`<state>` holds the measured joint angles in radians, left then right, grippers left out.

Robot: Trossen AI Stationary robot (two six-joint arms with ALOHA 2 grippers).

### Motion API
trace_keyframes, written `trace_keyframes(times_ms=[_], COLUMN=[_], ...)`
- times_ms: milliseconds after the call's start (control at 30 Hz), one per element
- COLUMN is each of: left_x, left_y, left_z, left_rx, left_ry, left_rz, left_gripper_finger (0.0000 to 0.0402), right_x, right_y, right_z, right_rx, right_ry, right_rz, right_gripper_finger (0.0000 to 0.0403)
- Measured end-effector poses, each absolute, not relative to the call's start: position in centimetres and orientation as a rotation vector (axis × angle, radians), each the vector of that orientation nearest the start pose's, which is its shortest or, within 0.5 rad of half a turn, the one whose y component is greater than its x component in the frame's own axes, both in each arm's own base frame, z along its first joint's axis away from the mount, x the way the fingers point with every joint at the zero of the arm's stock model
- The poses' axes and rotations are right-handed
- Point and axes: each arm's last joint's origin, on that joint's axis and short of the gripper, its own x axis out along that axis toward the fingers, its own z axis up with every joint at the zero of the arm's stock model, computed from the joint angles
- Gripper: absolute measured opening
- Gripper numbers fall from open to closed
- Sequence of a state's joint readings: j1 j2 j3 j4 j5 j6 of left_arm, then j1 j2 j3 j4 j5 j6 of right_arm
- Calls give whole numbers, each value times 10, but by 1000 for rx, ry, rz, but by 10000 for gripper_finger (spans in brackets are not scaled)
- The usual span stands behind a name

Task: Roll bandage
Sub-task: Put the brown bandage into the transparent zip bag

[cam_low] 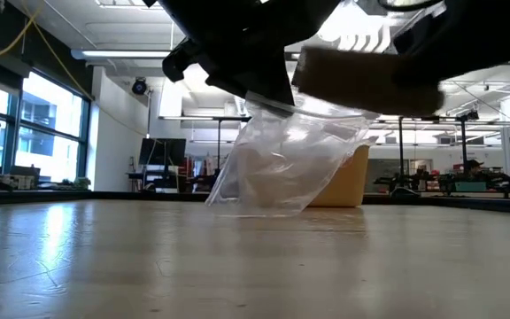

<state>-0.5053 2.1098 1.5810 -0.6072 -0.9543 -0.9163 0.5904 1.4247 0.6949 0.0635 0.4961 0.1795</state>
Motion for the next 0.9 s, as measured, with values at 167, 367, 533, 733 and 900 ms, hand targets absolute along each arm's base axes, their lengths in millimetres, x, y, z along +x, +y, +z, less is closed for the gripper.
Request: trace_keyframes(times_ms=[167,367,533,733,900], left_x=[392,395,397,399,400], left_y=[-190,-189,-188,-188,-188], left_z=[183,184,186,187,187], left_rx=[-95,-123,-116,-105,-110], left_ry=[560,520,517,505,500], left_rz=[708,719,710,702,700], left_gripper_finger=[0,0,0,0,0], right_x=[242,243,244,248,250], right_y=[126,123,128,115,108], right_z=[181,176,180,177,176], right_rx=[-129,-170,-170,-106,-36], right_ry=[653,673,632,681,709], right_rz=[-44,-42,-24,-74,-96], right_gripper_finger=[33,33,33,33,33])
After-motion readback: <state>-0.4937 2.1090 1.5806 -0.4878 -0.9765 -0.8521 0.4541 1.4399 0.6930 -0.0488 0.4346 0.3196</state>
